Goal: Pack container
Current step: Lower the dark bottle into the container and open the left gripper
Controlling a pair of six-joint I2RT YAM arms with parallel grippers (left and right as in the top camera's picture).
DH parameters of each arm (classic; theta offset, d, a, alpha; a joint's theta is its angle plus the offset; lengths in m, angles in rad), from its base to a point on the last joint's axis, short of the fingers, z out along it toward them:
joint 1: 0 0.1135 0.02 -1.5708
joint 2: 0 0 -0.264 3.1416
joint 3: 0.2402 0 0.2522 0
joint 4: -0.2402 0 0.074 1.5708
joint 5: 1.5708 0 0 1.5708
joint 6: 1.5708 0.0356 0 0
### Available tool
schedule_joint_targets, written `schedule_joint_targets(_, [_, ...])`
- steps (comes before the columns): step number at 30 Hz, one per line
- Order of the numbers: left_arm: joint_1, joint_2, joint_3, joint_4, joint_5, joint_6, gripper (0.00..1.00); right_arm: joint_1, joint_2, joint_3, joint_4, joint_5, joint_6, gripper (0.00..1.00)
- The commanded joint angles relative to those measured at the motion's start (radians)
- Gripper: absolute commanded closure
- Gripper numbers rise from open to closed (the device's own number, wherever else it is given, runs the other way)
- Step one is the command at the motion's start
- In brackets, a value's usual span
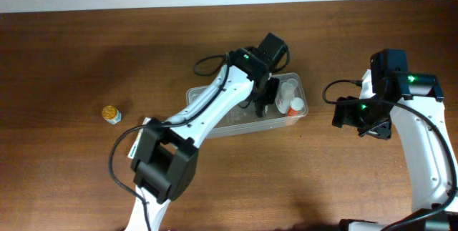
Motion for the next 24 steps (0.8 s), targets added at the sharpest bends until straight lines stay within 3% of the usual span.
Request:
schedule_joint_targets(1, [-0.016, 0.02, -0.002, 0.025, 0.0, -0.047, 0.99, -0.003, -0.001, -0.005, -0.003, -0.01, -0.006, 0.18])
schedule_joint_targets(8, [-0.033, 0.022, -0.002, 0.043, 0.0, -0.046, 0.97, -0.003, -0.001, -0.005, -0.002, -0.01, -0.006, 0.18])
schedule_joint_targets(9, [-0.033, 0.022, -0.002, 0.043, 0.0, -0.046, 0.93, -0.003, -0.001, -0.005, -0.002, -0.01, -0.006, 0.18])
schedule_joint_targets(11, [-0.033, 0.022, -0.002, 0.04, 0.0, -0.046, 0.61, -0.003, 0.0, -0.005, -0.002, -0.01, -0.006, 0.17])
schedule_joint_targets(17, [-0.033, 0.019, -0.002, 0.039, 0.0, -0.045, 0.43, -0.003, -0.001, -0.005, -0.002, -0.01, -0.007, 0.17])
schedule_joint_targets(24, [0.009, -0.101, 0.058, -0.069, -0.077, -0.028, 0.35, -0.003, -0.001, -0.005, -0.004, -0.01, -0.007, 0.17])
